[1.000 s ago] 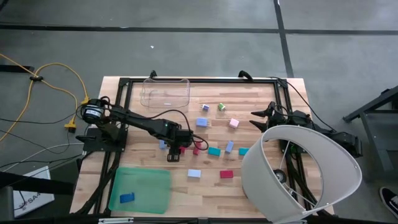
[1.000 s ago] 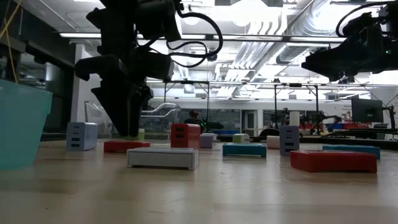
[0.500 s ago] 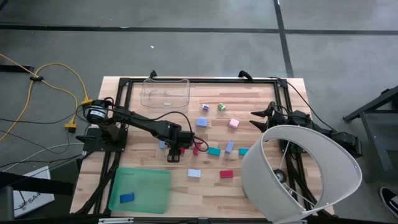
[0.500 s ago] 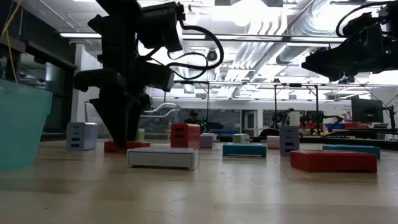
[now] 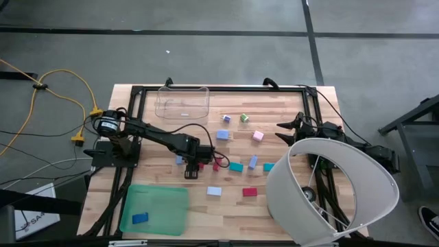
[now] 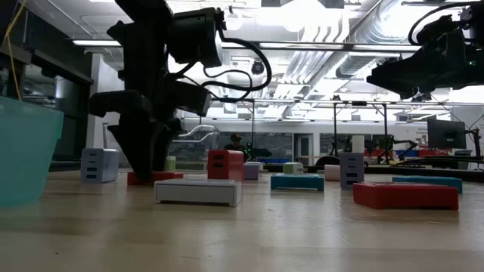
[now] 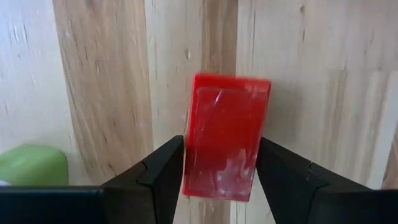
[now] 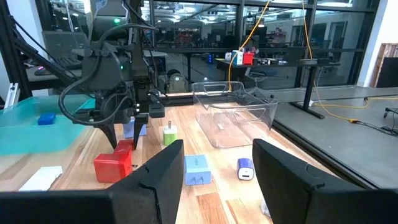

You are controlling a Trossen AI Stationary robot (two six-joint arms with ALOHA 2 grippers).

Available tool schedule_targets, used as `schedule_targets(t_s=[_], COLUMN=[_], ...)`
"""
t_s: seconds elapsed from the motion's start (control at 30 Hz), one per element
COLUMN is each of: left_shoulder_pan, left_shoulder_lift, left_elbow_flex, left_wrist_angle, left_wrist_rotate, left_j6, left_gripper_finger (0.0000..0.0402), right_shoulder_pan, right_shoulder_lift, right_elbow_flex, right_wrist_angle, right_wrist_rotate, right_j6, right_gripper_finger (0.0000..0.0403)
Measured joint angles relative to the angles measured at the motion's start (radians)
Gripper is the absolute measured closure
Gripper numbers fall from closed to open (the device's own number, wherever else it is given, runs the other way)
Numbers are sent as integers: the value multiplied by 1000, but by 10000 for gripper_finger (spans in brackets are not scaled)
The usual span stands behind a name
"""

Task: Pick & Place Office items
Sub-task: Put the left red digital clock into the green bin

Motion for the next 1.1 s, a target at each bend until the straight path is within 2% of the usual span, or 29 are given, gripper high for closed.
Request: schedule_targets(t_s=[0.63, 0.87, 1.1], left_shoulder_pan=[0, 0, 0], left_shoulder_lift=[3, 3, 3], left_elbow_flex=[1, 2, 2], left_wrist_angle=[-6, -8, -10], left_wrist_rotate=[0, 0, 0], left_j6=[1, 0, 0], left_gripper_finger=[217, 250, 238], right_shoulder_pan=[0, 0, 0], right_shoulder_lift=[0, 0, 0], right_elbow_flex=[0, 0, 0], right_wrist_angle=[0, 0, 0], right_wrist_rotate=[0, 0, 0], right_j6=[0, 0, 0], right_gripper_finger=[224, 224, 224])
